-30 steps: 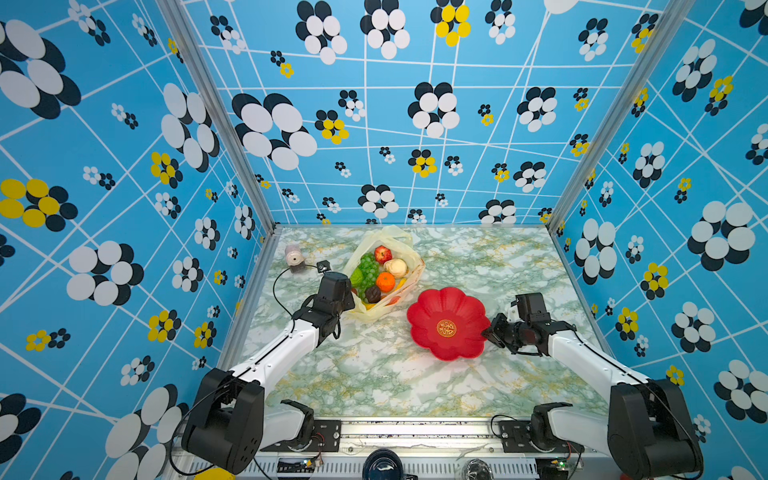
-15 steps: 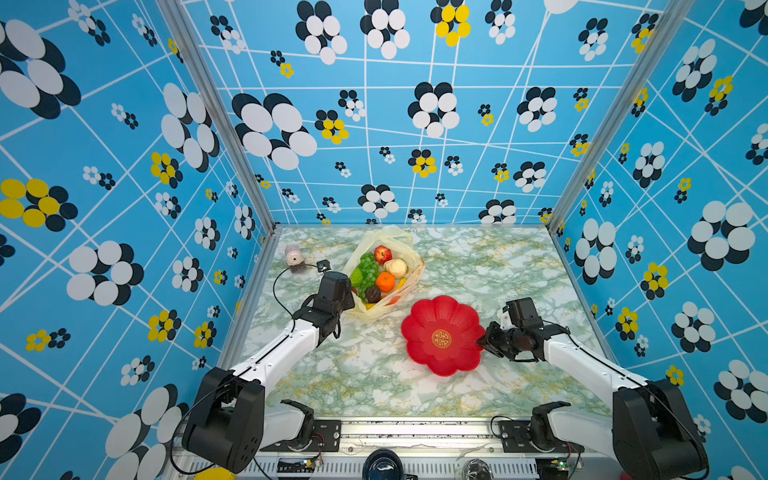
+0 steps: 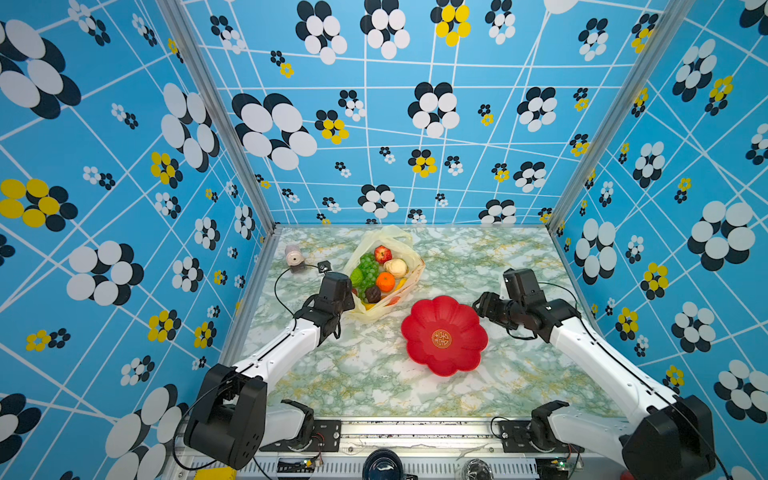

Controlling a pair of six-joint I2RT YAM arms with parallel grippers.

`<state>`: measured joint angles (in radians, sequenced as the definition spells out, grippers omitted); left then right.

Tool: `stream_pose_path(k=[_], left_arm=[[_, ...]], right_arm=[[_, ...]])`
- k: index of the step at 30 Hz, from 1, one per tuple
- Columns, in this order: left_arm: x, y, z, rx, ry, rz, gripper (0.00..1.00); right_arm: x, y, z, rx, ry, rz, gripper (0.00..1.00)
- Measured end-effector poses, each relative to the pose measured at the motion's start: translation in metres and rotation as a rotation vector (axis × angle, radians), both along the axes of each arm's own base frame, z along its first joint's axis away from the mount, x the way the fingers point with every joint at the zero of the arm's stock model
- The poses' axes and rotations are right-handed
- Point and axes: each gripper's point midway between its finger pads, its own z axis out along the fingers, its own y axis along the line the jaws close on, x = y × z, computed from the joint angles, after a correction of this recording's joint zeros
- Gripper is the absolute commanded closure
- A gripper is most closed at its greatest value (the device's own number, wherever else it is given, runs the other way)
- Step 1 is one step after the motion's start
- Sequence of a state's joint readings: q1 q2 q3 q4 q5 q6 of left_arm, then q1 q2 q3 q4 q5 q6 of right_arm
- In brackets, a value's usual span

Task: Take the fake fruits out of the plastic bag
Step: 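Release the plate and move the right gripper to the bag rim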

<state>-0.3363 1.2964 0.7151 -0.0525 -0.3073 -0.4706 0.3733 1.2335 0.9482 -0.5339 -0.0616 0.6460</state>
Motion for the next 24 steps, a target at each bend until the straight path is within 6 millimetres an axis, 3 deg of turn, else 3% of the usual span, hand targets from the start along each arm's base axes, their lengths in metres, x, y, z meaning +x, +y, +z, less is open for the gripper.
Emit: stream_pose_path(k=[4, 10, 14, 20, 24], left_arm=[[0.000, 0.000, -0.001, 0.002, 0.004, 0.000, 1.00], [0.000, 0.000, -0.002, 0.010, 0.007, -0.005, 1.00], [0.000, 0.002, -0.006, 0.024, 0.020, -0.003, 1.00], [0.000, 0.004, -0.007, 0.036, 0.022, 0.003, 1.00], [0.000, 0.004, -0.012, 0.043, 0.035, 0.005, 1.00]], right_arm=[[0.051, 0.042, 0.009, -0.036, -0.042, 0.073, 0.30], [0.125, 0.081, -0.015, -0.093, -0.038, 0.119, 0.30], [0.151, 0.094, -0.033, -0.115, -0.031, 0.151, 0.31], [0.186, 0.123, -0.044, -0.094, -0.060, 0.221, 0.31], [0.210, 0.139, -0.052, -0.087, -0.074, 0.248, 0.40]])
